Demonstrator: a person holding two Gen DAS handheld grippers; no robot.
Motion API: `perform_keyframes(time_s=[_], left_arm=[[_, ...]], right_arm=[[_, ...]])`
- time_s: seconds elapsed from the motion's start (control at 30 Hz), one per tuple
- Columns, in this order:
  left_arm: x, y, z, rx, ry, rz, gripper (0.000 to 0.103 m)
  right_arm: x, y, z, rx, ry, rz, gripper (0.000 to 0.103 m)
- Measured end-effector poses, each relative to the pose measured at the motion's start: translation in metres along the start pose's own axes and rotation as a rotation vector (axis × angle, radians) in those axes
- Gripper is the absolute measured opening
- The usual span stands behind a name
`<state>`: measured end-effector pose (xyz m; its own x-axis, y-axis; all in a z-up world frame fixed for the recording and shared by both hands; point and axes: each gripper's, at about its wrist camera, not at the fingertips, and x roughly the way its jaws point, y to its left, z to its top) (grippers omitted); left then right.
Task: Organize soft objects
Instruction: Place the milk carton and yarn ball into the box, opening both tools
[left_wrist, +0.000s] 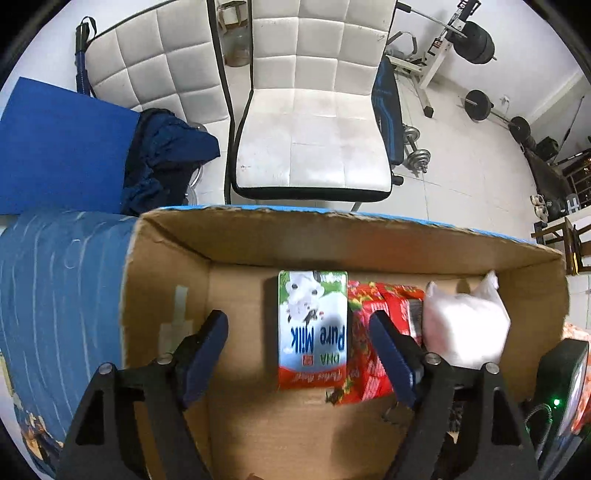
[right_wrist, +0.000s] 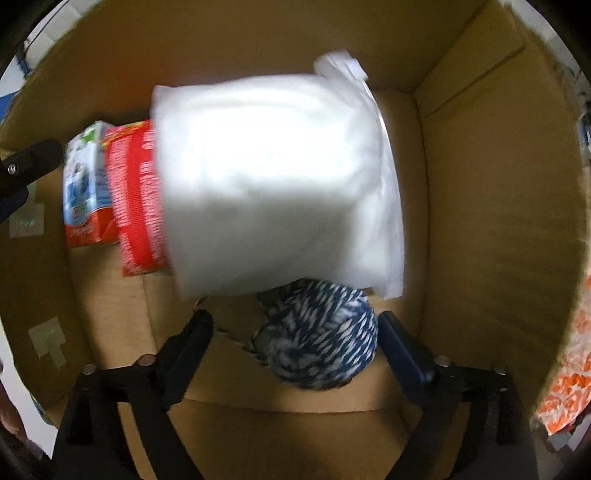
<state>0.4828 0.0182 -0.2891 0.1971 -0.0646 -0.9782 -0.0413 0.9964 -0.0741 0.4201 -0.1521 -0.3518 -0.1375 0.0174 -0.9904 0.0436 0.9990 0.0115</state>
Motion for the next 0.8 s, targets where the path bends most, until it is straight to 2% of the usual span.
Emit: perform_keyframes(time_s=[0.1,0.2,0.4,0.5,0.6,0.8], left_arm=[[-0.013,0.002,-0.007,0.005,-0.015,-0.008,0.1],[-0.03,0.004,-0.018,0.005,-0.046,-0.004,0.102],[-0.061,0.008,-0.041,0.003,-0.106,-0.008,0.102],[-0.076,0.006,-0.057,0.011,-0.125,-0.008,0.102],[-0.085,0.004,-0.067,0.019,-0.14,-0.001,0.102],[-0.114,0.005,-0.089,0.018,-0.196,0.008,0.102]], right_arm=[[-0.016,0.004,-0.015,-0.015,-0.037,0.005,0.095],[-0.038,0.018,-0.025,-0.033,-0.083,0.016,0.103],[-0.074,0.038,-0.063,-0.043,-0.174,-0.003,0.103],[-0.091,0.028,-0.059,-0.049,-0.2,0.001,0.103],[-0.109,0.016,-0.07,-0.054,-0.222,0.01,0.103],[-0.115,-0.001,-0.083,-0.057,-0.289,0.007,0.103]])
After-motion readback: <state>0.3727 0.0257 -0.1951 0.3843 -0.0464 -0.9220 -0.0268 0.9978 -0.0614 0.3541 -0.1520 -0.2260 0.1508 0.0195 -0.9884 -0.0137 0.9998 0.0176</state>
